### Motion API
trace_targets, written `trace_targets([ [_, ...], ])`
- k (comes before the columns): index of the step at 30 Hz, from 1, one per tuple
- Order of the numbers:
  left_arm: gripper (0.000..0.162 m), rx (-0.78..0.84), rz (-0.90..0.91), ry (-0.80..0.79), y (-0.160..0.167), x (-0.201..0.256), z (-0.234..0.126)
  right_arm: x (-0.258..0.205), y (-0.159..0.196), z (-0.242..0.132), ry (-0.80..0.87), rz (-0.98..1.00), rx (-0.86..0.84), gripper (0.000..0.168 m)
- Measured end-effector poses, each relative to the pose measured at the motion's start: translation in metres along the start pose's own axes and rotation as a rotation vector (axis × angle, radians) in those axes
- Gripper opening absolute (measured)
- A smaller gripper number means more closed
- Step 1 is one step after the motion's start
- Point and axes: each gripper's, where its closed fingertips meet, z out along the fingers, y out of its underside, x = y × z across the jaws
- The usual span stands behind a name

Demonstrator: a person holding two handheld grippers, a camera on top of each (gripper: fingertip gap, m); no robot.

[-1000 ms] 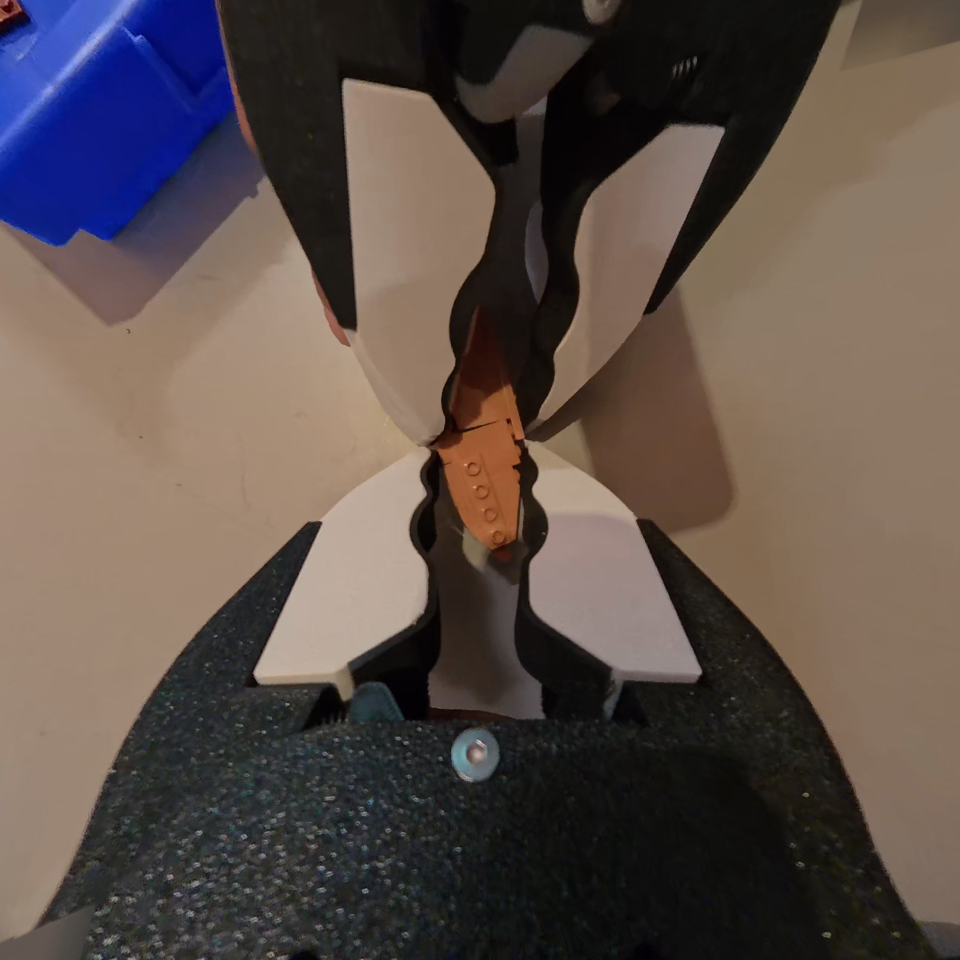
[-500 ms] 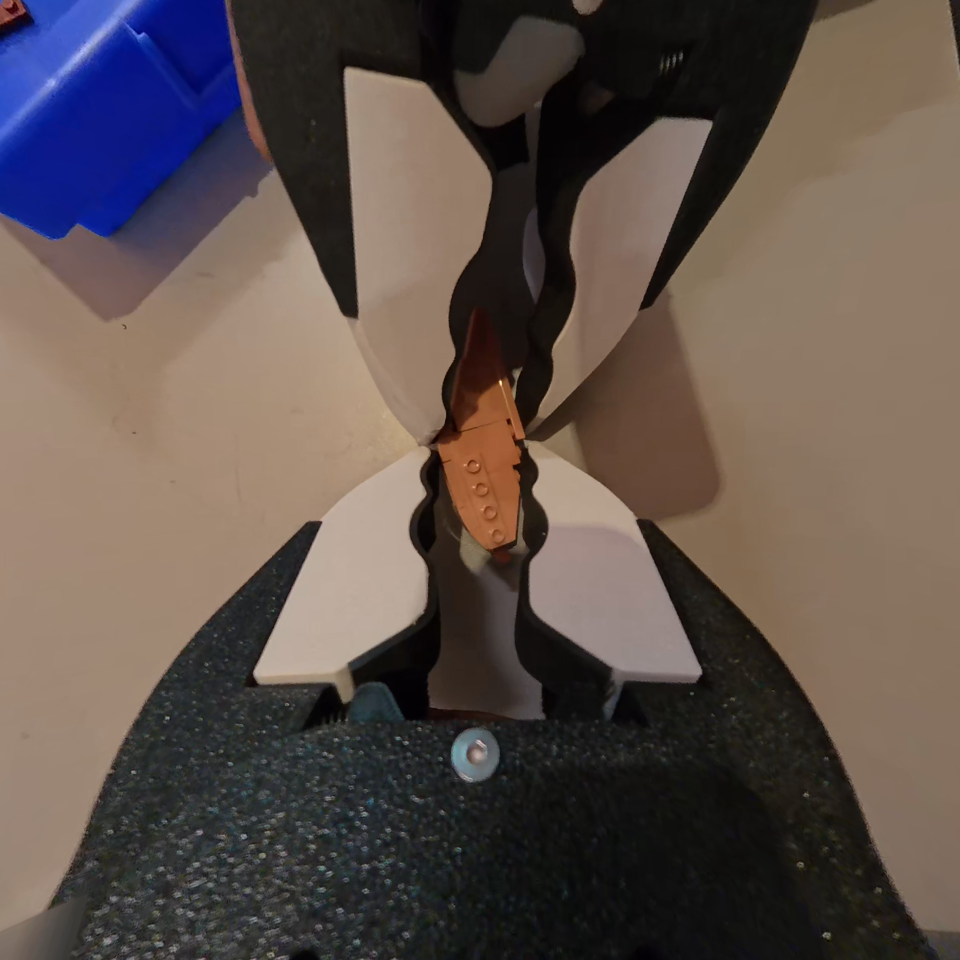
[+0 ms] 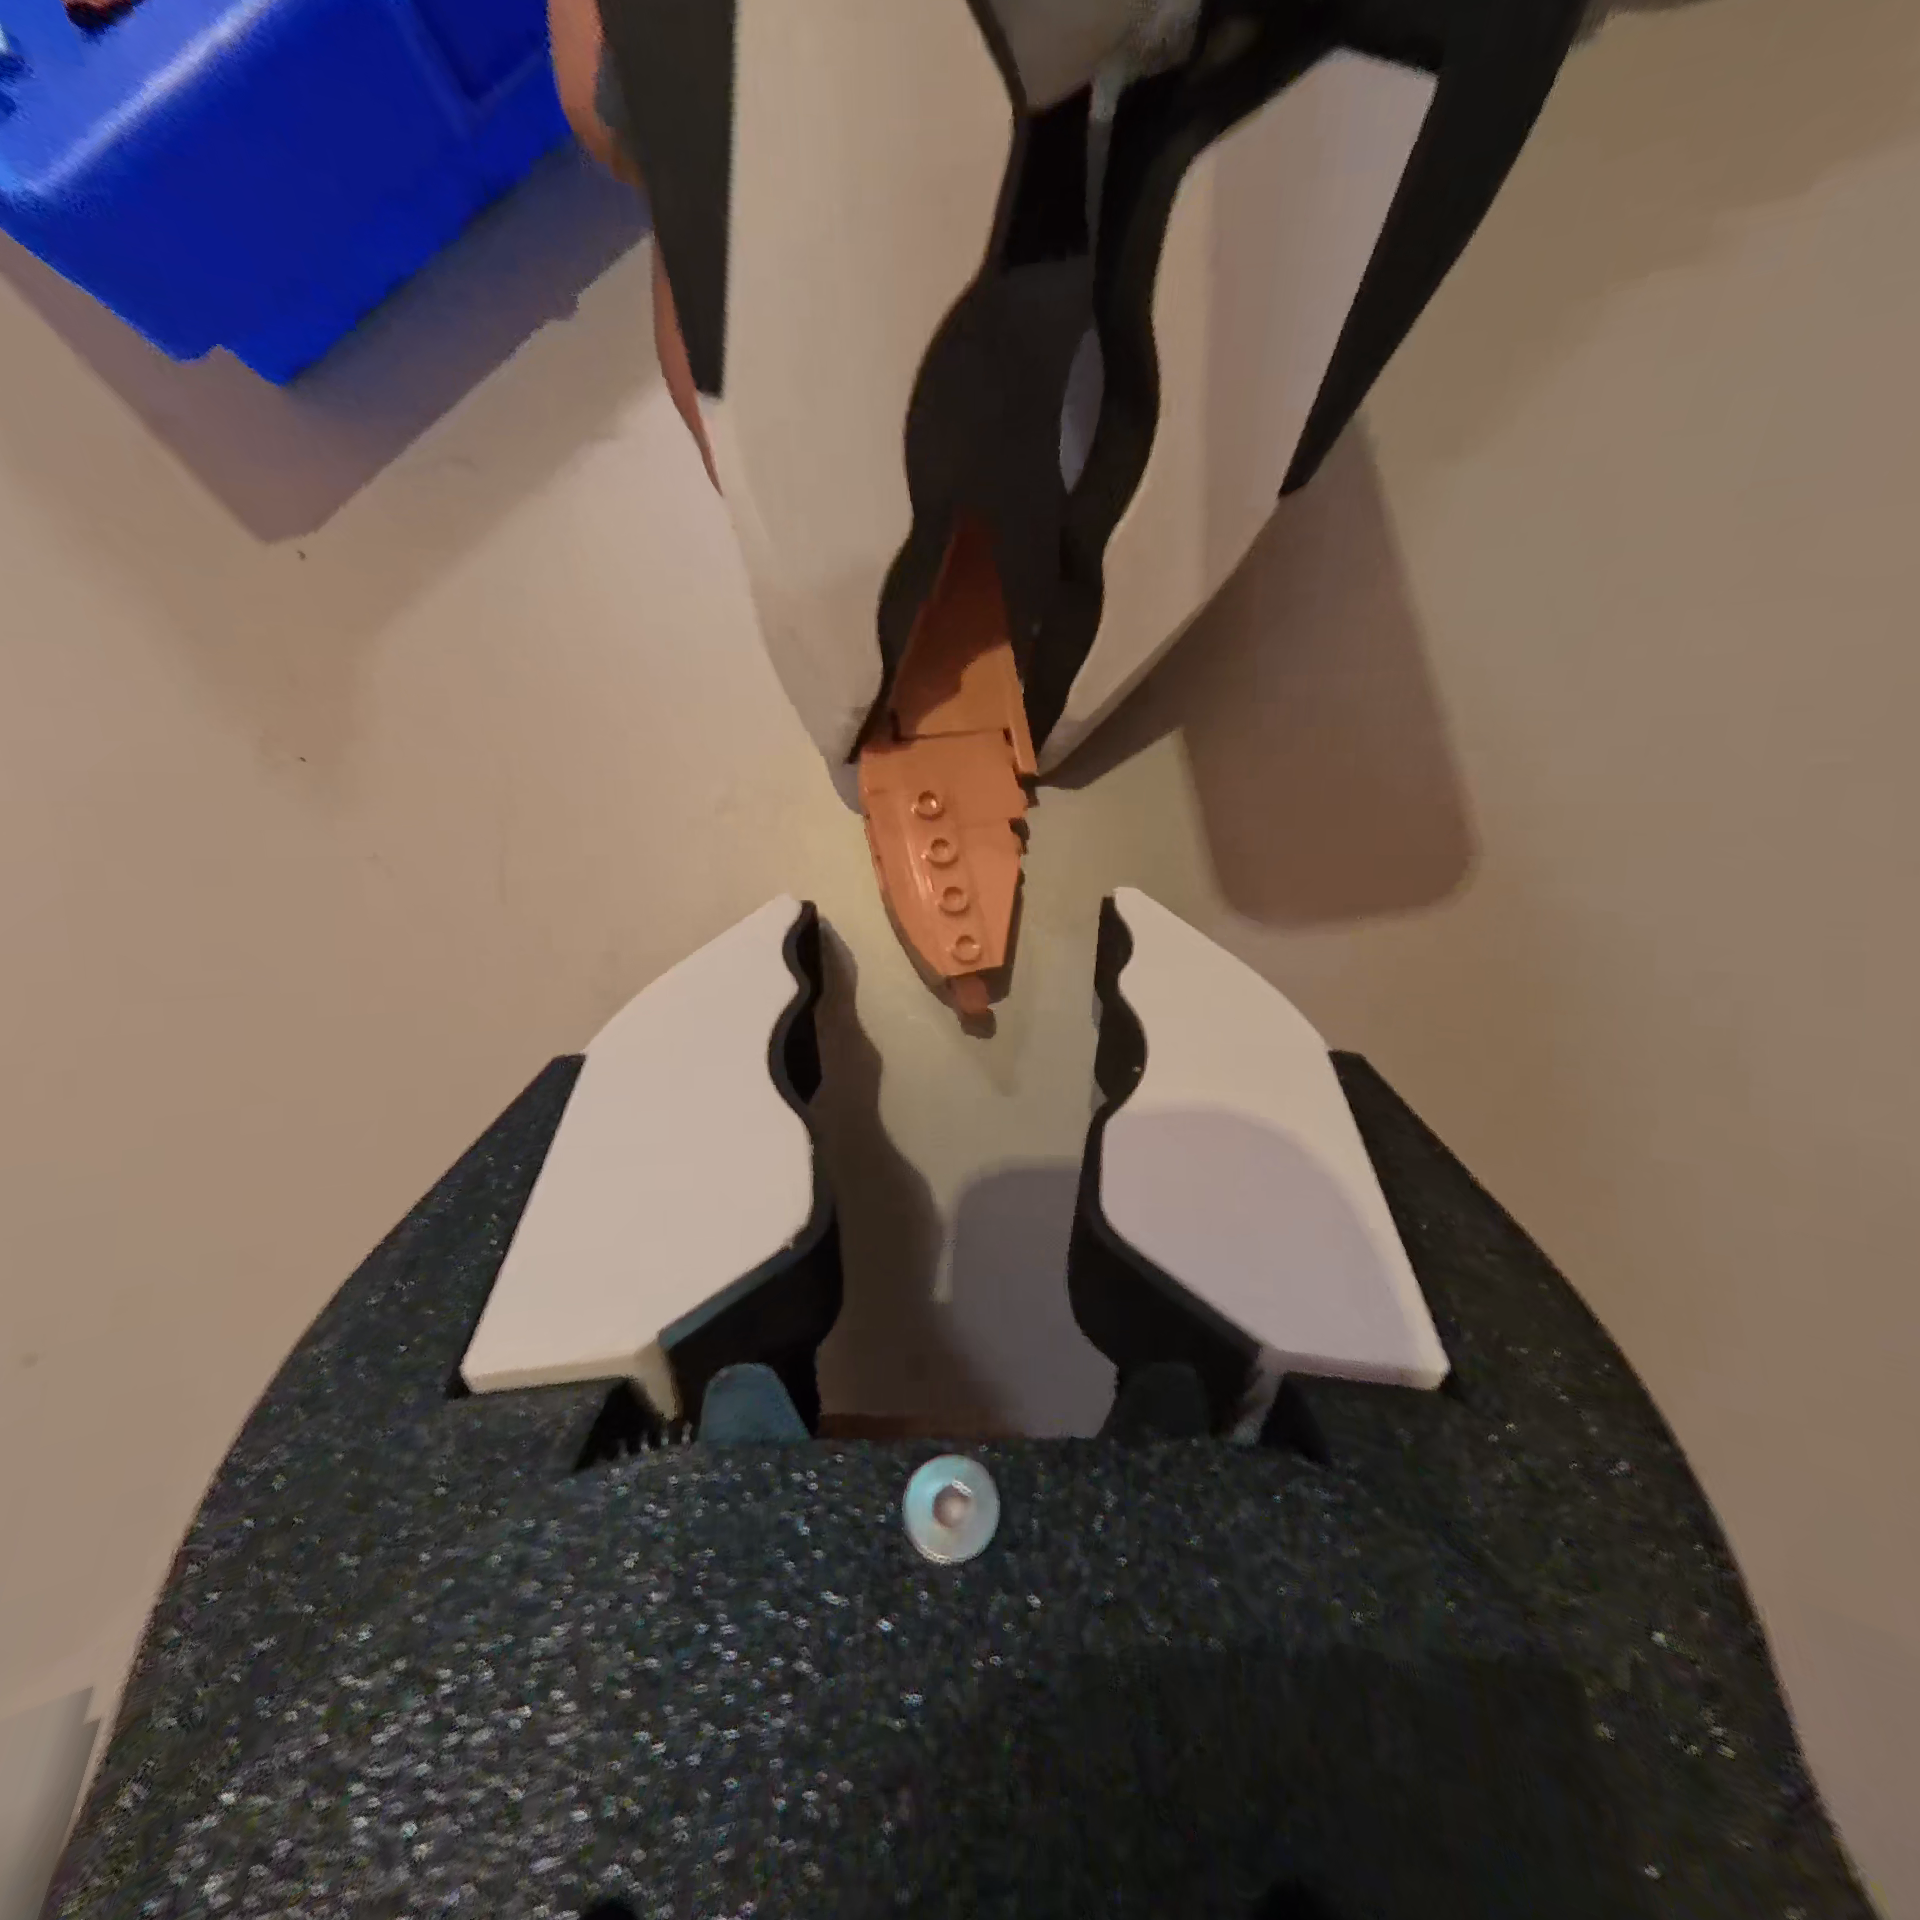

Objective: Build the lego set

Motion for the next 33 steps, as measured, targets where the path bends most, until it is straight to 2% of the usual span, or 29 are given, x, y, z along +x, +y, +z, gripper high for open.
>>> trace_targets([
  [7,0.051,0.052,0.026,-0.013,-0.005,-0.003,0.000,0.012,-0.010,-0.009,0.071,0.025,0.070,0.030],
  [12,0.050,0.173,0.027,-0.026,-0.019,-0.007,-0.009,0.016,-0.013,-0.013,0.089,0.048,0.098,0.029],
  [21,0.043,0.258,0.070,-0.006,-0.027,-0.003,-0.015,0.018,-0.022,-0.018,0.116,0.032,0.128,0.029],
  [27,0.045,0.323,-0.097,0.134,-0.027,0.001,-0.025,0.022,-0.027,-0.021,0.160,0.000,0.136,0.029],
  [33,0.045,0.418,-0.297,0.188,-0.035,-0.011,-0.037,0.026,-0.029,-0.024,0.205,-0.035,0.126,0.029],
])
